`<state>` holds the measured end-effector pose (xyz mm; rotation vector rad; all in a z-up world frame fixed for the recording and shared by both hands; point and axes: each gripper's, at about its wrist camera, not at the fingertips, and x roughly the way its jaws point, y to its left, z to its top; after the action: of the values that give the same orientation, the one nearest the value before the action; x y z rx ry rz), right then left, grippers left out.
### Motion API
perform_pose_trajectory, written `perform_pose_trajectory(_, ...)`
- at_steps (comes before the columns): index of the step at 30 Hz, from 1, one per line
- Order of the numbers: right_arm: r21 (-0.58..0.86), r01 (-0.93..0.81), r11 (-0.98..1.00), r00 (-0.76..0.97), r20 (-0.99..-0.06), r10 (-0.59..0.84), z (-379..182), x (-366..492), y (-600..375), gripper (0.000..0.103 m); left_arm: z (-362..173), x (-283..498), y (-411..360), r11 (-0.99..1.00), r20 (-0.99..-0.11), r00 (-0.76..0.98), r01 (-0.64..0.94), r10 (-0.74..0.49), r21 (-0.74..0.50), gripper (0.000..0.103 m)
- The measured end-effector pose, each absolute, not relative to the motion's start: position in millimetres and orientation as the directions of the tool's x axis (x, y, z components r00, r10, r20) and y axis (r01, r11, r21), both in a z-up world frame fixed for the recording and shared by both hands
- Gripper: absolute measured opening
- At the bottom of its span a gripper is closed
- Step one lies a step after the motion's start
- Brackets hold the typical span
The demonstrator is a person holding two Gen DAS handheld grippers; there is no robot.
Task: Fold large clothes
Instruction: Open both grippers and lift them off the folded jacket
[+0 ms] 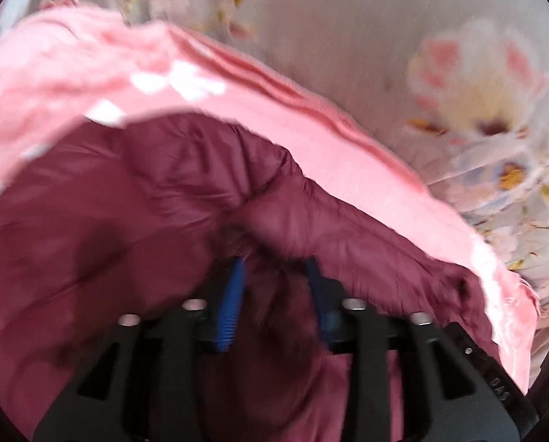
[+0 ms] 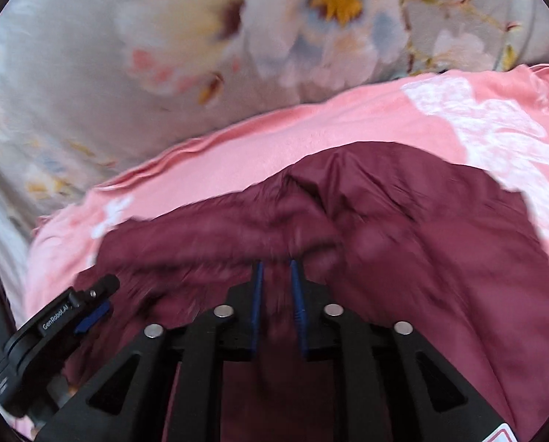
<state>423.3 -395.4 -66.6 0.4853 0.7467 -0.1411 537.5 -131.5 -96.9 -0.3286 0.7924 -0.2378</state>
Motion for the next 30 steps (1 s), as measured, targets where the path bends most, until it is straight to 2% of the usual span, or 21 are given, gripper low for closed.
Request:
perform_pose_trajectory(2, 0.393, 0.267, 0.880, 0.761, -0.646, 0.058, -46, 382, -392, 0.021, -80, 509, -121, 0.934, -0.640, 0.697, 0.125, -0.323, -0.335, 0.054)
perform_pose_trajectory(5, 0.418, 0.261, 0.870, 0.787, -0.614, 0.058, -22, 325, -391, 0.034, -58, 463, -99, 0.939, -0.644, 0.689, 0.185, -0.333, -0.289, 0.059)
perform_pose_trajectory(6, 0.421, 0.257, 0.870, 0.798, -0.600, 0.054, -13, 299, -390, 0.042, -53, 446, -88, 0.938, -0.646, 0.683, 0.197, -0.339, -0.284, 0.067)
perform_pose_trajectory(7, 0.404, 0.263, 0.876, 0.804, -0.594, 0.033, -4, 273, -389, 0.050, -50, 434, -81, 0.938, -0.650, 0.679, 0.201, -0.342, -0.284, 0.071)
perform_pose_trajectory(11, 0.292, 0.301, 0.908, 0.795, -0.602, -0.070, 7, 182, -384, 0.065, -44, 366, -28, 0.948, -0.646, 0.696, 0.186, -0.314, -0.260, 0.085)
perform_pose_trajectory(13, 0.256, 0.325, 0.911, 0.776, -0.623, -0.102, 4, 148, -383, 0.071, -49, 340, -3, 0.957, -0.671, 0.685, 0.159, -0.284, -0.243, 0.086)
perform_pose_trajectory(17, 0.230, 0.394, 0.890, 0.730, -0.667, -0.151, -13, 86, -389, 0.077, -63, 297, 41, 0.977, -0.707, 0.677, 0.100, -0.207, -0.191, 0.086)
perform_pose_trajectory(21, 0.268, 0.457, 0.848, 0.689, -0.710, -0.147, -33, 45, -400, 0.078, -75, 272, 78, 0.986, -0.732, 0.665, 0.035, -0.145, -0.163, 0.086)
perform_pose_trajectory(25, 0.354, 0.479, 0.803, 0.683, -0.725, -0.087, -51, 17, -406, 0.078, -89, 259, 124, 0.970, -0.756, 0.641, -0.074, -0.132, -0.232, 0.087)
perform_pose_trajectory(30, 0.422, 0.481, 0.769, 0.685, -0.728, -0.029, -66, 9, -406, 0.078, -115, 259, 164, 0.920, -0.792, 0.576, -0.165, -0.202, -0.355, 0.087)
